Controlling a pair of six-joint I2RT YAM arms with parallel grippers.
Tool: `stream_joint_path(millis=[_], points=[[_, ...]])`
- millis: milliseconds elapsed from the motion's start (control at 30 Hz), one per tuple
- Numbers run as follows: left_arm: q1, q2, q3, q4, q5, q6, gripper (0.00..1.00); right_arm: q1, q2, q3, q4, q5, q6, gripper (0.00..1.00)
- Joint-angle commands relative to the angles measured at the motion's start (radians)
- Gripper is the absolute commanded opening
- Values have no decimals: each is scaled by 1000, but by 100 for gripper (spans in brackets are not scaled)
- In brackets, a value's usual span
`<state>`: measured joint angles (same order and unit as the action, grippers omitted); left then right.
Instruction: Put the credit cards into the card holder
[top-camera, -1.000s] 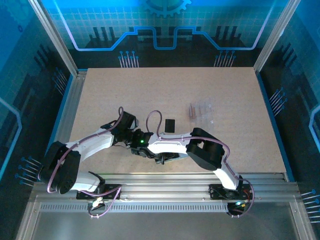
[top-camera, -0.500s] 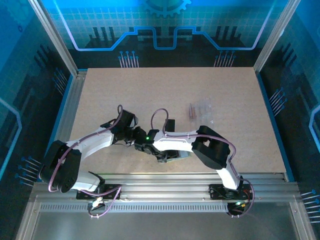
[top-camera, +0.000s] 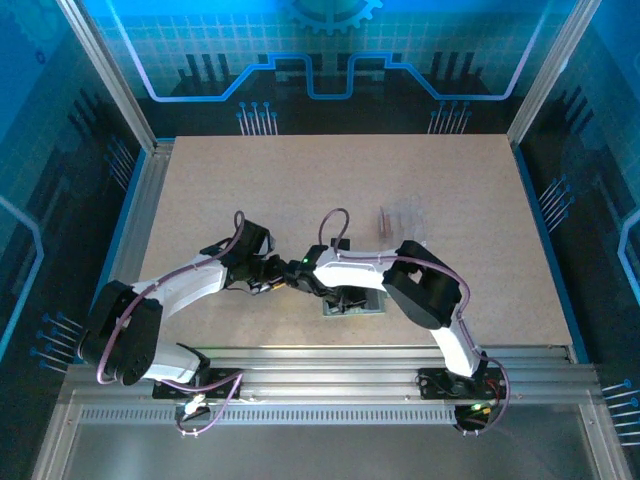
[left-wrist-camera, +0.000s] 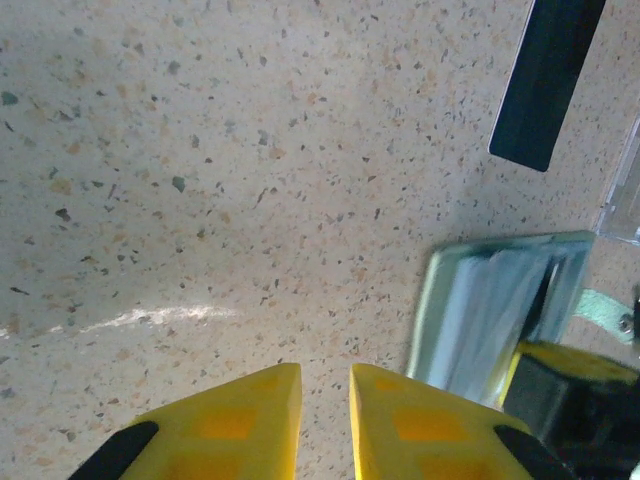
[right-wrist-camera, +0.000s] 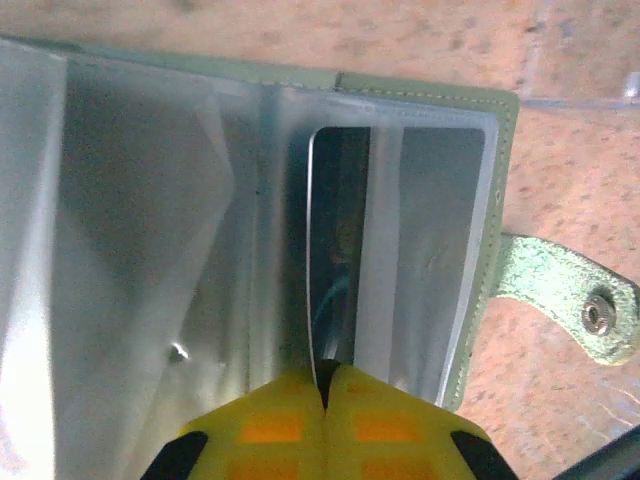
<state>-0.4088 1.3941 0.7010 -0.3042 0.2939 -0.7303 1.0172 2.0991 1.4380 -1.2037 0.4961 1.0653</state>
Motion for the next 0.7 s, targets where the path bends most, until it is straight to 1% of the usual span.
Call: stream_joint_path(millis=[0, 67, 167, 333, 400, 433, 533, 667], points=[[-1, -7, 10, -38, 31, 22, 21, -15, 38, -19, 0, -11, 4, 0], [0, -7, 12, -40, 31, 22, 21, -20, 45, -10, -4, -2, -2, 5], [0, -9, 12, -43, 29, 22, 21, -23, 47, 0, -6, 2, -4, 15], [-1, -7, 11, -45, 29, 23, 21, -17, -17, -8, 26, -2, -33, 31], [-1, -6, 11, -44, 31, 22, 22, -14, -40, 5, 20, 0, -50, 41], [-1, -6, 11, -42, 31, 21, 22, -14, -50, 14, 18, -6, -65, 44], [-1, -7, 12, -44, 34, 22, 22, -11, -69, 34, -11, -1, -76, 50], [-1, -17, 10, -49, 34, 26, 22, -3, -105, 36, -19, -14, -92, 53]])
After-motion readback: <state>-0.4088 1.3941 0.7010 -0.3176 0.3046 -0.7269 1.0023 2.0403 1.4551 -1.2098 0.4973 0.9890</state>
